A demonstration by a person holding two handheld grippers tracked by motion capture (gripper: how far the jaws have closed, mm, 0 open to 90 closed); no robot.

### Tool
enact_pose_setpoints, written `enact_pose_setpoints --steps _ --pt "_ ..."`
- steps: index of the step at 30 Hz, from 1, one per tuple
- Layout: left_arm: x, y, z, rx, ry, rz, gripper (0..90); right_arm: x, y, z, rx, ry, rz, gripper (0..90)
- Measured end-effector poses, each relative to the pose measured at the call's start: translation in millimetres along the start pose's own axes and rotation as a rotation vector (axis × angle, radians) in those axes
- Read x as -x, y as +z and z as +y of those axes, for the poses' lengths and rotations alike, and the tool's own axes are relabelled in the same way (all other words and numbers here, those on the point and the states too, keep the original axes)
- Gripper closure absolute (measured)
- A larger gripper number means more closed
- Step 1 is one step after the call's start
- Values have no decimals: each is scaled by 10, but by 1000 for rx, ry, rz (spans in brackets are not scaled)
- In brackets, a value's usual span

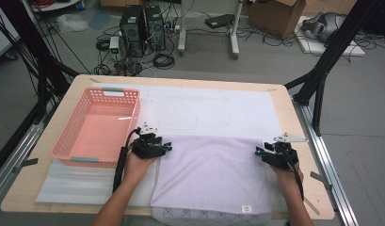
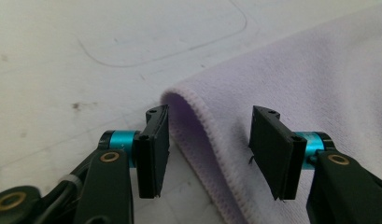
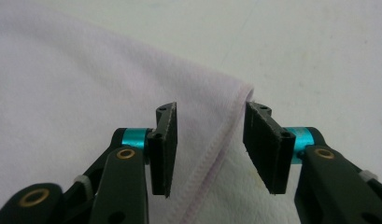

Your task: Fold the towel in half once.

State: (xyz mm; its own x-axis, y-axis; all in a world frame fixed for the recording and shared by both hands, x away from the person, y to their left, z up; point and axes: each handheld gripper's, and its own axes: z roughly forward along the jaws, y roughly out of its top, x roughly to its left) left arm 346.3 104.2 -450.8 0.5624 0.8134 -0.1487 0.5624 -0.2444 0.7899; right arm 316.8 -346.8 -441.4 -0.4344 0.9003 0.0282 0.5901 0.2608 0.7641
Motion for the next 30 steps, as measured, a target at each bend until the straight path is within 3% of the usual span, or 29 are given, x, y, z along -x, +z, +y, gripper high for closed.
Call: enact_pose_setpoints --steps 2,4,5,6,9,10,11,14,17,22,25,30 --pt "20 9 -4 0 20 14 535 0 25 -31 -39 -5 2 529" --pt "19 9 -10 -5 45 -41 769 16 18 -58 -38 25 25 538" --pt "54 12 -9 -6 76 -29 828 24 18 -60 -37 27 29 543" --pt "66 11 -6 -7 82 -19 838 29 20 -62 -37 33 31 557" --pt "23 10 -6 -8 -3 -38 849 41 15 -60 -42 50 32 690" --pt "16 9 -3 -6 -20 -32 852 66 4 -58 -46 73 76 856" --pt "23 1 2 -5 -13 -11 854 68 3 -60 -45 89 89 857" --pt "30 -32 29 33 -6 28 857 44 1 -43 -42 46 71 867" --pt "5 -60 110 74 -23 44 857 64 -9 -17 -4 47 63 869" --pt "-57 -33 319 99 -13 70 857 128 66 57 41 41 42 869" --pt "-131 13 419 112 -24 87 857 167 119 155 73 52 35 869" --pt "-258 122 587 134 -30 100 856 244 237 422 80 42 14 869"
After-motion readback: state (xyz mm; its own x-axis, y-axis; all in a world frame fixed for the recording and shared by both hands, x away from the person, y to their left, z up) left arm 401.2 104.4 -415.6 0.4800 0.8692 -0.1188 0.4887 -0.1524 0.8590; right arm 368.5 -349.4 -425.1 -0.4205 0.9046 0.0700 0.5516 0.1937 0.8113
